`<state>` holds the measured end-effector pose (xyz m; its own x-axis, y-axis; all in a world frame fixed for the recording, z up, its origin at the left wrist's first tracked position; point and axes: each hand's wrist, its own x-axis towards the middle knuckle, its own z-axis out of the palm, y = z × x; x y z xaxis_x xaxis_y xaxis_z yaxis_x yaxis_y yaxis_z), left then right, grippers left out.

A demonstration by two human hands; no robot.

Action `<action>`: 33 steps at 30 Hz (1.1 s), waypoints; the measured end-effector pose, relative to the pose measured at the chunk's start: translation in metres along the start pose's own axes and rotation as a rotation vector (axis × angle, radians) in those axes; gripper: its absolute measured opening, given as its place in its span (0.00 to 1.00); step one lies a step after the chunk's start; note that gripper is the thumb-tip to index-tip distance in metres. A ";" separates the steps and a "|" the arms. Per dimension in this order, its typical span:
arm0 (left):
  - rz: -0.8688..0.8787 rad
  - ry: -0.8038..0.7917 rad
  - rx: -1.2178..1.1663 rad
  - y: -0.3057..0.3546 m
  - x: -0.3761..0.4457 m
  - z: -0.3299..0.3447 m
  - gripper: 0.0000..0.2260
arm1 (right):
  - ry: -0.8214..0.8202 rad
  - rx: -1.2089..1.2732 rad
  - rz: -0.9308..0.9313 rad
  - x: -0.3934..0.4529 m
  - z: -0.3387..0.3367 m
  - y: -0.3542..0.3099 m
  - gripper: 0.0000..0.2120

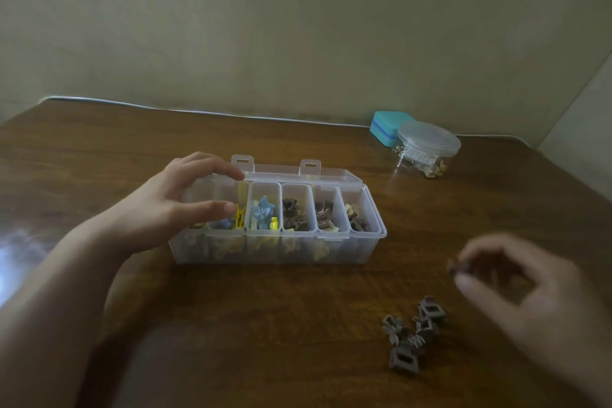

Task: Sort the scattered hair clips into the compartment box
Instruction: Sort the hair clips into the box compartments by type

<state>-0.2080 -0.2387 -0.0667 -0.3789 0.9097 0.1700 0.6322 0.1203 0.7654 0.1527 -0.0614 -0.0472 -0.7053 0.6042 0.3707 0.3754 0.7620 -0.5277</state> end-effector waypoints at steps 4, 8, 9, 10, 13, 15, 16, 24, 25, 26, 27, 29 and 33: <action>0.007 0.004 0.000 -0.001 -0.001 0.000 0.26 | 0.076 0.133 -0.045 0.053 0.025 -0.014 0.06; 0.015 0.007 0.009 0.000 0.000 0.000 0.25 | 0.055 0.226 -0.016 0.076 0.056 -0.010 0.08; 0.015 0.008 0.011 0.001 0.000 0.000 0.25 | 0.049 0.270 -0.007 0.074 0.056 -0.008 0.09; 0.015 0.009 0.013 0.000 0.000 0.000 0.25 | 0.064 0.329 0.001 0.071 0.053 -0.007 0.10; 0.009 0.005 0.016 -0.002 0.000 0.000 0.25 | 0.067 0.324 0.016 0.054 0.025 0.004 0.16; 0.003 0.000 0.014 -0.003 0.001 0.000 0.25 | -0.126 0.141 -0.003 0.037 0.009 0.011 0.21; 0.004 -0.002 0.015 -0.004 0.001 0.000 0.25 | -0.252 0.054 -0.026 0.028 0.006 0.014 0.23; 0.017 0.012 0.017 -0.005 0.001 0.000 0.25 | -0.352 -0.111 -0.141 0.009 0.018 0.033 0.19; 0.017 0.010 0.019 -0.005 0.001 0.000 0.25 | -0.289 -0.113 -0.141 0.015 0.017 0.032 0.17; 0.017 0.009 0.023 -0.005 0.001 0.000 0.24 | -0.216 -0.091 -0.130 0.023 0.015 0.027 0.15; 0.016 0.008 0.026 -0.005 0.001 0.000 0.24 | -0.140 -0.041 -0.111 0.033 0.014 0.020 0.13; 0.015 0.006 0.028 -0.005 0.001 0.000 0.24 | -0.016 0.099 -0.098 0.057 0.016 0.002 0.12; 0.007 -0.002 0.012 -0.005 0.001 0.000 0.25 | 0.045 0.205 -0.127 0.099 0.044 -0.022 0.09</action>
<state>-0.2117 -0.2390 -0.0702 -0.3728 0.9114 0.1744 0.6428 0.1181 0.7569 0.0487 -0.0286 -0.0327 -0.7097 0.5199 0.4754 0.1525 0.7722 -0.6168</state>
